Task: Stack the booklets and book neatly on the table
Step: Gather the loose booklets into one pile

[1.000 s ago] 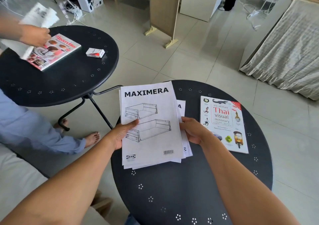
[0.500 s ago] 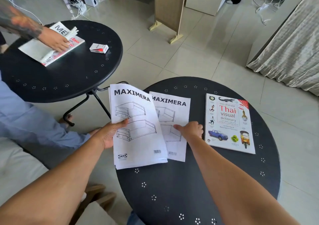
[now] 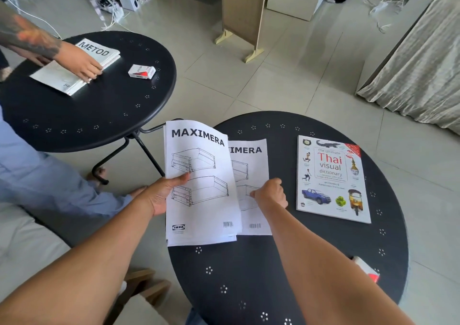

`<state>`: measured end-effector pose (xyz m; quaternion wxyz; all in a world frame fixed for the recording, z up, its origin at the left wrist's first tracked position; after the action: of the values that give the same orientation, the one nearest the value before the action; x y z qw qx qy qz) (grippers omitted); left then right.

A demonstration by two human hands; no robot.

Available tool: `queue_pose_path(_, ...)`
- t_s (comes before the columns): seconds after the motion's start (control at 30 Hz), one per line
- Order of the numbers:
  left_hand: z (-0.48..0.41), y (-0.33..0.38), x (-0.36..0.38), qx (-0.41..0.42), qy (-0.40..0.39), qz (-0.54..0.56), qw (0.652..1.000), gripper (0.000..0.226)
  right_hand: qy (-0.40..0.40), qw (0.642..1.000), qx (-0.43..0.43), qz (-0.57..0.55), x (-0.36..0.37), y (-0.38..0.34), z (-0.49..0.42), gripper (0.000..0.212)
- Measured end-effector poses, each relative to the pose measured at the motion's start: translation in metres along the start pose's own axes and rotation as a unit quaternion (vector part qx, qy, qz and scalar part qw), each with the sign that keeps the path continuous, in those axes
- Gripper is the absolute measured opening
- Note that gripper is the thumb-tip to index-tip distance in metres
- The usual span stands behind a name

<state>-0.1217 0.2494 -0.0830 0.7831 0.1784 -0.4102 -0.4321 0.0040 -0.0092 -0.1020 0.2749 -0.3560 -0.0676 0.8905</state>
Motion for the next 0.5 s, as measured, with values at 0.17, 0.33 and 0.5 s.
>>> queue_pose_path(0.17,-0.004,0.001,0.013,-0.014,-0.017,-0.026,0.999,0.059,-0.012,1.0,0.009,0.024,-0.005,0.007,0.0,0.052)
queue_pose_path(0.33,-0.01,0.0,0.027,-0.024,-0.048,-0.043,0.998,0.09,-0.078,0.991,-0.037,-0.106,-0.014,0.016,-0.009,0.048)
queue_pose_path(0.5,-0.015,0.002,0.046,-0.022,-0.079,-0.027,0.996,0.081,-0.192,0.962,-0.038,-0.191,-0.027,0.034,-0.019,0.032)
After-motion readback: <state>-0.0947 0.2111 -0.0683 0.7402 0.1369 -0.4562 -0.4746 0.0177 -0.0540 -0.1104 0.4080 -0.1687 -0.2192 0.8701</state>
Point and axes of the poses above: each hand's wrist, its own z-axis away from the middle knuckle, its own x-axis out of the palm, y = z × x, the point moved 4 cm from there along -z, towards the middle knuckle, and after that the axes turned 13 degrees about -y, right-handed, at the moved point
